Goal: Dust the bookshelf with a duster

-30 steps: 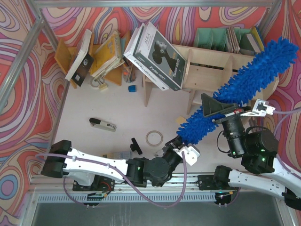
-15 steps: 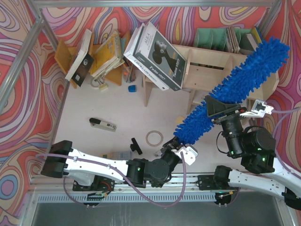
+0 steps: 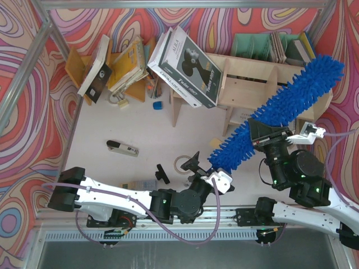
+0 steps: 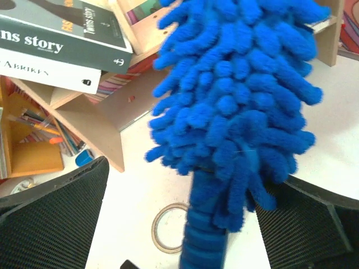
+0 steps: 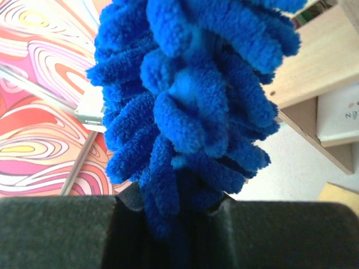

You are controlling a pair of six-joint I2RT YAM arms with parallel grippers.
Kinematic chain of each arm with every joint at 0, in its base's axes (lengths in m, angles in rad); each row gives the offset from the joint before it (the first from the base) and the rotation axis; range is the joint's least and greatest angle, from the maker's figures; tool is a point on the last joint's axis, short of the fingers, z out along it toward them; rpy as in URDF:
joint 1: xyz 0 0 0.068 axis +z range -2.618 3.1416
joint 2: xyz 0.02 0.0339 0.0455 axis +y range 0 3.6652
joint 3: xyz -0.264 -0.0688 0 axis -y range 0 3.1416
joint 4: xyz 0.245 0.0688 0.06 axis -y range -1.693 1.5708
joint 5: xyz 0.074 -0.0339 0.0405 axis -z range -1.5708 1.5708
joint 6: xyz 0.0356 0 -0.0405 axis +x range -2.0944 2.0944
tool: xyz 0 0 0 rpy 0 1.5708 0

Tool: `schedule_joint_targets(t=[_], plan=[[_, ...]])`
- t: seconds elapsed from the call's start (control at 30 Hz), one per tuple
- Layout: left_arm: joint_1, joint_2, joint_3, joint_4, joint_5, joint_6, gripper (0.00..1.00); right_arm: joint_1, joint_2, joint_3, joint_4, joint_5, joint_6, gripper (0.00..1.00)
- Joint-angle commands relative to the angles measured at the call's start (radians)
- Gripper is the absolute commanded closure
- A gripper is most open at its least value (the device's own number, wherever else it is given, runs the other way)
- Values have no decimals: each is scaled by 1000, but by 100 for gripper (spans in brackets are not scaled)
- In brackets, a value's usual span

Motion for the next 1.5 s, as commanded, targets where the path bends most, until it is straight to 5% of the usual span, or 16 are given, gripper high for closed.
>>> schedule_joint_targets(t=[0.0, 0.53, 0.93, 1.47], plan=[[-3, -60, -14, 13, -99, 7, 2, 1, -35, 29, -164, 129, 216, 100], [-11, -412, -135, 29, -175, 85, 2, 1, -7, -38, -826, 325, 1128, 100], [-11, -547, -171, 5, -208, 135, 2, 1, 236, -162, -1246, 183, 1968, 100], [-10, -671, -242, -108, -223, 40, 2, -165, 303, -349, -887, 20, 1944, 100]])
